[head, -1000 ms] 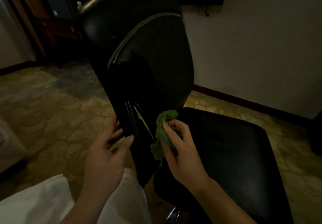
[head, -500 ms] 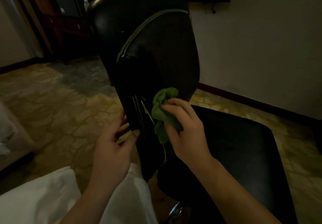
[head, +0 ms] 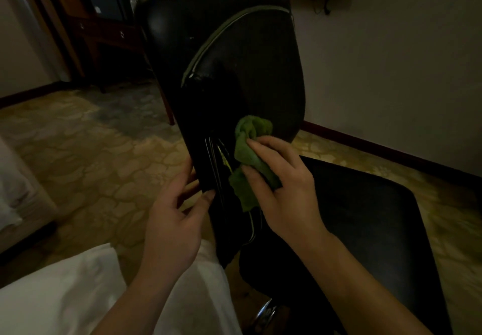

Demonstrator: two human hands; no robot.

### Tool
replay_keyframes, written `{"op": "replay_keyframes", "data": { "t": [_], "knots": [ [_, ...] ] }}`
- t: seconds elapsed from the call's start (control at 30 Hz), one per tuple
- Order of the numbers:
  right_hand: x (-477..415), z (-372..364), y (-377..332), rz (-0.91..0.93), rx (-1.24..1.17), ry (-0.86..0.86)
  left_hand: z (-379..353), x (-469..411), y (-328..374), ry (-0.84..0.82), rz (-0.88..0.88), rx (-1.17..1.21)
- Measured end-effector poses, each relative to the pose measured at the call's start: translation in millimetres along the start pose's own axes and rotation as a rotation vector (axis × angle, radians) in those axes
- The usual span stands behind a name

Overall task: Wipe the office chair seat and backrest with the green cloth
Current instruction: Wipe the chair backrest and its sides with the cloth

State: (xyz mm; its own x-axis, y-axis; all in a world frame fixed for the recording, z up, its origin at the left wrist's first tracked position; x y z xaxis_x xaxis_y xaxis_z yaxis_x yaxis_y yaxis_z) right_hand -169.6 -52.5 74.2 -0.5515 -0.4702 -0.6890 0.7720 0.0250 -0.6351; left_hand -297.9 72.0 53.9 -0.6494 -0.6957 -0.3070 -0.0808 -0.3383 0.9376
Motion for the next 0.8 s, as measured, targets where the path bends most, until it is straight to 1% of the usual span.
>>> {"op": "replay_keyframes", "data": {
  "t": [0.17,0.23,0.37,0.47,0.57,0.67,0.73,0.8],
  "knots": [
    [7,3,13,0.032,-0.003,-0.143,0,1,3,0.005,0.001,-0.005],
    [20,7,25,0.0,-0.01,-0.168,0,2,4,0.018,0.007,-0.009],
    [39,9,36,-0.136,-0.077,-0.19,0,2,6,0.024,0.003,-0.02],
    [34,14,35,-0.172,-0.102,-0.193,0,3,10,-0.001,-0.002,-0.025],
    [16,23,24,-0.138,-0.072,-0.167,0,4,13,-0.012,-0.006,-0.032],
    [-10,28,9,-0.038,-0.044,-0.102,1,4,12,-0.02,0.0,-0.028],
    [-20,23,3,0.004,-0.033,-0.119,2,4,12,-0.025,0.005,-0.03],
    [-18,17,4,0.009,-0.034,-0.136,4,3,13,-0.037,0.003,-0.042]
  ]
}}
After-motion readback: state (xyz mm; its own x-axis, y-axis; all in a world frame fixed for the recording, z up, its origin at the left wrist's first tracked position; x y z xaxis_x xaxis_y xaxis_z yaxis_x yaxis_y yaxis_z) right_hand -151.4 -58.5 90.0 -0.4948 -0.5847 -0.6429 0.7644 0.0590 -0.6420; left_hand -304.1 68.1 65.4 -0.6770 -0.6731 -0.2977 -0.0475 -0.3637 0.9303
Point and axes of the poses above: each hand's wrist, its own x-axis away from the middle knuckle, its own z-axis out of the back of the hand, y = z × x, the point moved 1 cm from there along -x, towards the middle knuckle
